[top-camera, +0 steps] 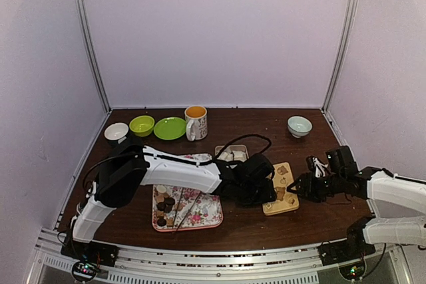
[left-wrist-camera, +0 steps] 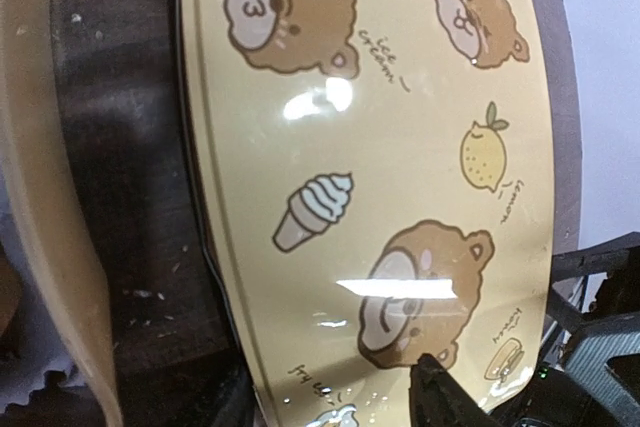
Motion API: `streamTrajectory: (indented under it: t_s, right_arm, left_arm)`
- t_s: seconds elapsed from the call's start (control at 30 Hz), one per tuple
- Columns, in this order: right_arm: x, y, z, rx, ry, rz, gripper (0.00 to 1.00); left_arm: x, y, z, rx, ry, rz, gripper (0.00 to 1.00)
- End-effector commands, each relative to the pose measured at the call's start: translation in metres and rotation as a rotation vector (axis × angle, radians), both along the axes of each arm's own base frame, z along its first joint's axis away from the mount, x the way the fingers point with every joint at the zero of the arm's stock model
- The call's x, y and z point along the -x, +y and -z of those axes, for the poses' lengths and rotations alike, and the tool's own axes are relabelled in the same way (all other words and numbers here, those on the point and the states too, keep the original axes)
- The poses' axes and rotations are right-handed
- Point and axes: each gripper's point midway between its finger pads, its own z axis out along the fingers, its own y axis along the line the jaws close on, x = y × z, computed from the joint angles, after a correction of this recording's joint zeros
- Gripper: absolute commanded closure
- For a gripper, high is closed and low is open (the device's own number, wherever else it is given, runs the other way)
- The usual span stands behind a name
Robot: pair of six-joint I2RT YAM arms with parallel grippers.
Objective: Pack the chocolate
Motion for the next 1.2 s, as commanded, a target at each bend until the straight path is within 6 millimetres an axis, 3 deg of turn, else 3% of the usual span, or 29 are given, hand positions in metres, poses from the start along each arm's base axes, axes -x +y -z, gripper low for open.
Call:
streamTrajectory:
  t_s: [0.0,0.07,0.4,0.97,1.17]
  right_arm:
    - [0.013,0.027,-0.022,-0.163,-0.011,-0.115,0.52]
    - [0.014,0.030,-0.025,-0.191,-0.015,-0.126,0.56]
    - [0.026,0.041,-0.041,-0.293,-0.029,-0.204,0.57]
    - [0.051,0.044,-0.041,-0.273,-0.019,-0.345,0.57]
    - [0.046,0.040,-0.033,-0.221,-0.016,-0.325,0.61]
  left_arm:
    - [0.008,-0.008,0.008,0.057,0.017,0.038,0.45]
    - [0.008,-0.008,0.009,0.064,0.027,0.041,0.45]
    - [0.008,-0.002,0.010,0.078,0.036,0.052,0.45]
    - [0.015,-0.010,0.004,0.150,0.040,0.099,0.46]
    - [0.015,-0.010,0.002,0.160,0.037,0.100,0.47]
